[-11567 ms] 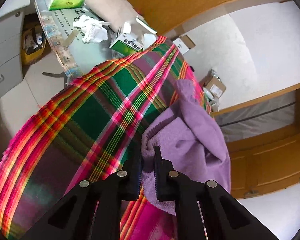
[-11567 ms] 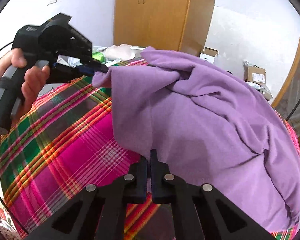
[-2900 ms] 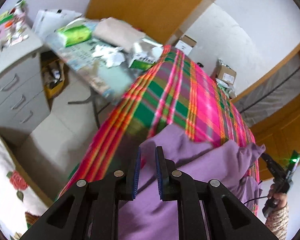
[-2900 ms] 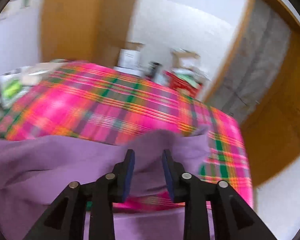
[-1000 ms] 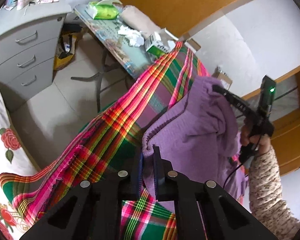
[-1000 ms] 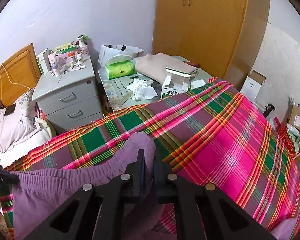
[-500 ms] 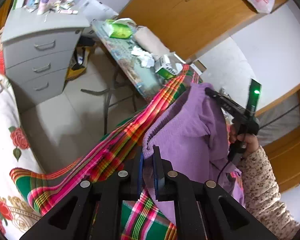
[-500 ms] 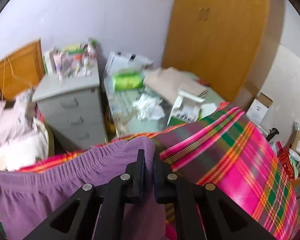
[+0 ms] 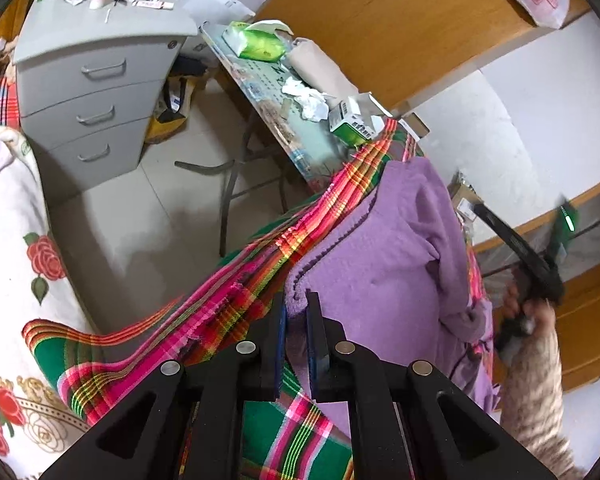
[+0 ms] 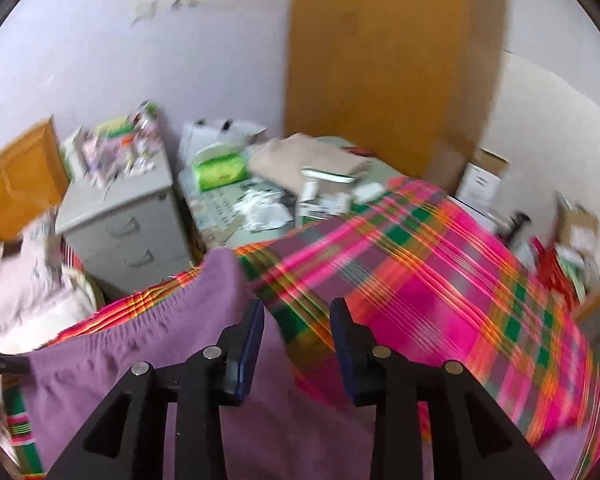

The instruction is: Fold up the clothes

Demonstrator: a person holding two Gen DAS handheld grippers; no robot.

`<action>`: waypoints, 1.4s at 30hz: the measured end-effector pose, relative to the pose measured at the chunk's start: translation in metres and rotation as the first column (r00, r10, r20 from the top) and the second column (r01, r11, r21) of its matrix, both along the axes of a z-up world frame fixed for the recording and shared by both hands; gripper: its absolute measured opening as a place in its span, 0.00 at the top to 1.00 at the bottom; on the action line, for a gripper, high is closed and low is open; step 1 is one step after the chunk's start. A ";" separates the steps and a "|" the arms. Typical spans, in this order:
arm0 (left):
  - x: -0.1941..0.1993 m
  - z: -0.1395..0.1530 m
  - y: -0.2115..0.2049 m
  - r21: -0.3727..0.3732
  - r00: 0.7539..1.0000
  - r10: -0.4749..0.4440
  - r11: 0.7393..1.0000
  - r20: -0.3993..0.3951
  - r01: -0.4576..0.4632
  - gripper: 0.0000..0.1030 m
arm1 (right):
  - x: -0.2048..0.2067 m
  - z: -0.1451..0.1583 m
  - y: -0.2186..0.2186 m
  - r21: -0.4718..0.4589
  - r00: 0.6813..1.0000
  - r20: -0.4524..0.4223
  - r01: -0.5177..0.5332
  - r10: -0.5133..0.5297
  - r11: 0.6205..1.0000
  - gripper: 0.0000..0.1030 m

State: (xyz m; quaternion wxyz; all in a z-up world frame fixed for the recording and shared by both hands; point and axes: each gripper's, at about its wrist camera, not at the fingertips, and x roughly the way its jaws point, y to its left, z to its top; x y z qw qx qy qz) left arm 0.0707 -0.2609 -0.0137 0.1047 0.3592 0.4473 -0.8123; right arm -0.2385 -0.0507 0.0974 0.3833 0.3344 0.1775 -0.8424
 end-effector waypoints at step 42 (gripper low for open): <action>0.000 -0.002 0.011 -0.030 0.999 0.028 0.999 0.025 -0.027 0.91 | 0.141 -0.087 0.388 -0.173 0.470 0.344 0.883 -0.813 0.437 0.96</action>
